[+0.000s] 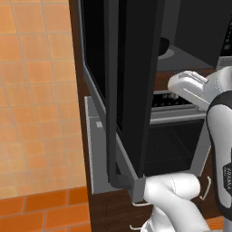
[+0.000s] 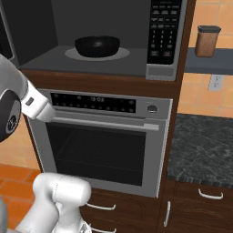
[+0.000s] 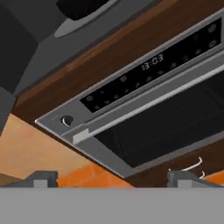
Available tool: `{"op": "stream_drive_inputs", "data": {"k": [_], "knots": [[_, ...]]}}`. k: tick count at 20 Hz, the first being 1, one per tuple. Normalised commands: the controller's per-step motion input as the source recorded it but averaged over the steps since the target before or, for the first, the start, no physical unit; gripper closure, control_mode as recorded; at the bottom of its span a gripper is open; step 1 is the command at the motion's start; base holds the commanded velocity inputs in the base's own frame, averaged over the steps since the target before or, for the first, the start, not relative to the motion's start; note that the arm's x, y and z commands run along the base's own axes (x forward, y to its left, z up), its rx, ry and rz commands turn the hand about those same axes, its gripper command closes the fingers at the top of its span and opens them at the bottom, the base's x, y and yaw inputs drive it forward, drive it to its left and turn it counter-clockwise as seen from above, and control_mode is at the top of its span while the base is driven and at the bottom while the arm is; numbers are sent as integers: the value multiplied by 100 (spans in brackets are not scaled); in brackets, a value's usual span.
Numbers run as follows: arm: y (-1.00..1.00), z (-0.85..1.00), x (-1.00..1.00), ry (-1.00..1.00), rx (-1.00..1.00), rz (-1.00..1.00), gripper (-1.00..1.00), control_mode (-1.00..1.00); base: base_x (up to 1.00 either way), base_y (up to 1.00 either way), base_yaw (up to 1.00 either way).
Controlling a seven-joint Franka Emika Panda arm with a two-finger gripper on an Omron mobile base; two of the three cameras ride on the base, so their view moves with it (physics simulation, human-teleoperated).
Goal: Open the microwave, place the bowl with waffle inside the microwave, then close the microwave door and turn it on.
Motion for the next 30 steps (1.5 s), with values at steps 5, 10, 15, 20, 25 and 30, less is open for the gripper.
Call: {"op": "stream_drive_inputs", "data": {"k": [5,10,15,20,25,30], "knots": [[17,-22,6,-46,-14,13,-100,-100,0,0,0],[57,-34,19,-31,-18,0,-100,-100,0,0,0],[47,-35,0,-27,-14,0,-100,-100,0,0,0],[19,-42,17,-23,-11,0,-100,-100,0,0,0],[0,-22,65,-20,0,0,-100,-100,0,0,0],[2,-20,56,-24,-4,0,-100,-100,0,0,0]]}}
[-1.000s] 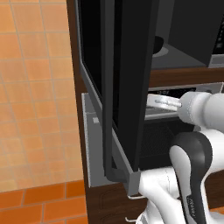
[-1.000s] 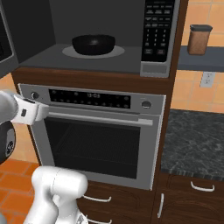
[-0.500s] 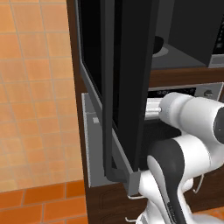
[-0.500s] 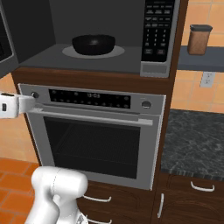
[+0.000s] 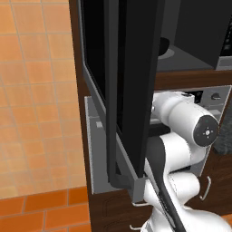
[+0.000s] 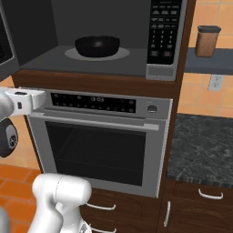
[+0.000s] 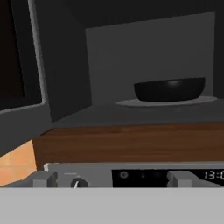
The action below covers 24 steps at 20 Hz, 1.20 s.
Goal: Open the microwave, place the bowl with waffle inside the microwave, then close the microwave door and turn it on.
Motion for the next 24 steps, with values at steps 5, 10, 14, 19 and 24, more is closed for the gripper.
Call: {"op": "stream_drive_inputs", "data": {"k": [5,10,14,19,24], "knots": [[19,-37,22,-22,-7,0,-100,-100,0,0,0],[27,-38,17,-19,-6,0,-100,-100,0,0,0],[29,-44,16,-16,-4,0,-100,-100,0,0,0],[35,-45,4,-15,-6,0,-100,-100,0,0,0],[59,-20,-34,-12,-6,0,-100,-100,0,0,0]]}}
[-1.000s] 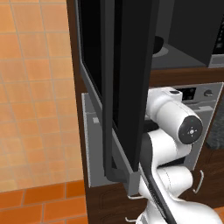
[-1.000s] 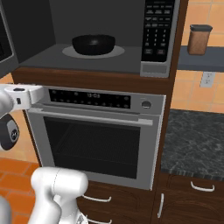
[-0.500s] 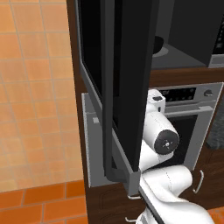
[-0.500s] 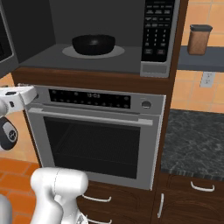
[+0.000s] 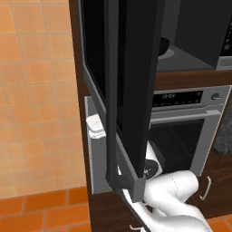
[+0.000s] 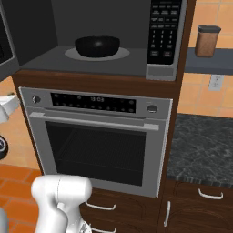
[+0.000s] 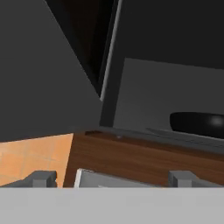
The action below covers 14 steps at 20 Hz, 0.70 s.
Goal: Open the microwave, place the bowl with waffle inside the microwave, then close the microwave door and turn it on.
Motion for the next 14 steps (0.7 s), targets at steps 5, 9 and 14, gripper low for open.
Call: {"op": "stream_drive_inputs", "data": {"k": [5,9,14], "knots": [[48,-1,-66,-11,-2,-3,-100,-100,0,0,0],[34,0,-54,-14,-1,-11,-100,-100,0,0,0],[25,-3,-17,-15,-5,-9,-100,-100,0,0,0]]}}
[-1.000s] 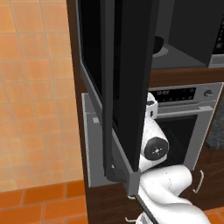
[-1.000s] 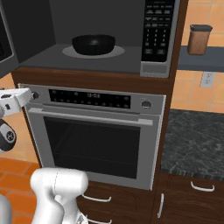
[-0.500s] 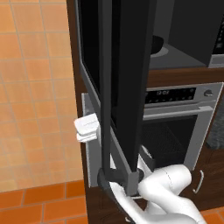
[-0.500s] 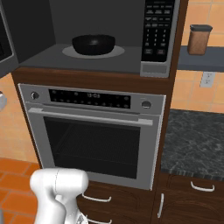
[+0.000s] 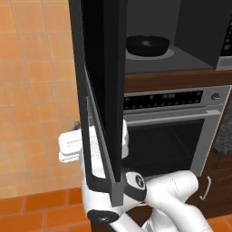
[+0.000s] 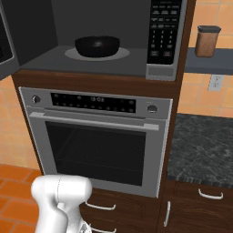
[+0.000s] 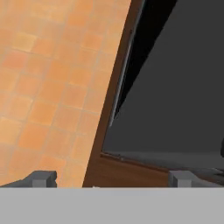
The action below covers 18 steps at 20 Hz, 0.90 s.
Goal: Open the microwave, place the bowl with waffle inside the microwave, then close the microwave door and turn it on.
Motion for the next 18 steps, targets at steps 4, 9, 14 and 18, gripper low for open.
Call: {"op": "stream_drive_inputs", "data": {"k": [4,9,14,18], "knots": [[21,-11,0,-19,-4,-5,-100,-100,0,0,0],[28,-1,-4,-19,-2,-9,-100,-100,0,0,0],[32,13,-28,-17,0,-31,-100,-100,0,0,0],[28,24,-22,-15,0,-36,-100,-100,0,0,0]]}}
